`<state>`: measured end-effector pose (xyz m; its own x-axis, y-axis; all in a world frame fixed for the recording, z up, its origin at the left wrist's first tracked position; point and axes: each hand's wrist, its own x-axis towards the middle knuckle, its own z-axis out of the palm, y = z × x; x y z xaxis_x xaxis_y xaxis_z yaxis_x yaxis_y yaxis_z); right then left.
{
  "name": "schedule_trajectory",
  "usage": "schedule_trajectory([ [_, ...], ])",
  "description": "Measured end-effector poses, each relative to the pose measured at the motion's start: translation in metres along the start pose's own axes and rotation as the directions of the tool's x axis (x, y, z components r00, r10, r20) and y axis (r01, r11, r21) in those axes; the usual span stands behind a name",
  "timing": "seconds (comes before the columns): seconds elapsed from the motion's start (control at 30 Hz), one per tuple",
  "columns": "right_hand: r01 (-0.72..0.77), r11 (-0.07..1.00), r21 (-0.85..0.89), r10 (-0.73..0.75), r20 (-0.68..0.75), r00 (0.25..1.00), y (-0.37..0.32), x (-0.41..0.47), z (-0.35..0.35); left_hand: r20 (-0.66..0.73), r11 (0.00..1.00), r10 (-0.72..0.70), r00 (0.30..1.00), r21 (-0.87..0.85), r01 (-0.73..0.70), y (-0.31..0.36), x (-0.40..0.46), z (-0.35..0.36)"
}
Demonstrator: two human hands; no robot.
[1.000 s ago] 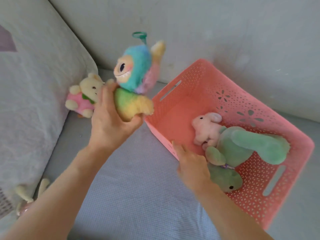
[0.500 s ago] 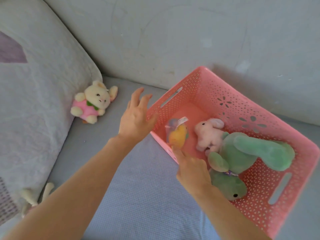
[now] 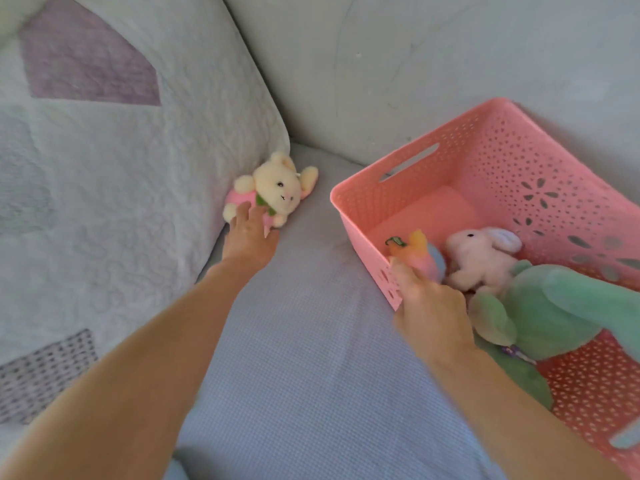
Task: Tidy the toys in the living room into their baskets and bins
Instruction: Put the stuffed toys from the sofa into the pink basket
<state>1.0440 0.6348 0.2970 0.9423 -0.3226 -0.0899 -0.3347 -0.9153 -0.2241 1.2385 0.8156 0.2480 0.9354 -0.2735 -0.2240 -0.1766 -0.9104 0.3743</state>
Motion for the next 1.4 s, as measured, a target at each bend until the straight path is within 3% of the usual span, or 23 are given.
schedule_trajectory([
  [0.2, -0.019, 1.000, 0.007, 0.019, -0.099, 0.995, 0.001, 0.004, 0.010, -0.080, 0.996, -0.089, 0.993, -0.038, 0.086, -0.028, 0.038, 0.000],
  [0.33, 0.001, 1.000, 0.026, 0.003, -0.176, 0.984, 0.004, 0.007, 0.010, 0.072, 0.930, -0.344, 0.936, -0.115, 0.350, -0.047, 0.048, 0.019],
  [0.4, 0.007, 1.000, 0.008, -0.005, -0.169, 0.986, 0.004, 0.005, 0.010, 0.082, 0.913, -0.384, 0.920, -0.115, 0.391, -0.054, 0.047, 0.026],
  [0.57, 0.015, 1.000, 0.002, -0.014, -0.194, 0.981, 0.005, 0.007, 0.009, 0.088, 0.826, -0.428, 0.899, -0.364, 0.429, -0.046, 0.055, 0.016],
  [0.67, -0.001, 1.000, -0.006, 0.000, -0.117, 0.993, -0.001, 0.003, 0.003, -0.005, 0.794, -0.408, 0.913, -0.496, 0.352, -0.027, 0.035, 0.013],
  [0.7, -0.010, 1.000, -0.013, 0.009, -0.055, 0.998, -0.004, 0.003, -0.002, 0.011, 0.737, -0.412, 0.911, -0.584, 0.340, -0.019, 0.021, 0.012],
  [0.77, -0.036, 0.999, 0.002, 0.036, 0.062, 0.997, -0.008, 0.003, -0.008, 0.103, 0.514, -0.407, 0.908, -0.796, 0.320, -0.009, -0.011, 0.011],
  [0.83, -0.075, 0.997, 0.018, 0.072, 0.119, 0.990, -0.008, 0.000, -0.011, 0.136, 0.369, -0.413, 0.901, -0.879, 0.302, -0.005, -0.047, 0.006],
  [1.03, -0.103, 0.970, 0.220, 0.097, 0.035, 0.995, -0.023, -0.027, -0.009, -0.052, 0.386, -0.380, 0.924, -0.916, 0.107, -0.005, -0.137, -0.030],
  [1.17, -0.074, 0.970, 0.232, 0.040, 0.149, 0.988, -0.019, -0.066, -0.011, -0.167, 0.452, -0.339, 0.926, -0.892, 0.004, -0.010, -0.186, -0.057],
  [1.4, 0.066, 0.972, 0.224, -0.143, 0.349, 0.926, 0.007, -0.192, -0.015, -0.178, 0.487, -0.310, 0.934, -0.874, -0.005, 0.005, -0.286, -0.077],
])
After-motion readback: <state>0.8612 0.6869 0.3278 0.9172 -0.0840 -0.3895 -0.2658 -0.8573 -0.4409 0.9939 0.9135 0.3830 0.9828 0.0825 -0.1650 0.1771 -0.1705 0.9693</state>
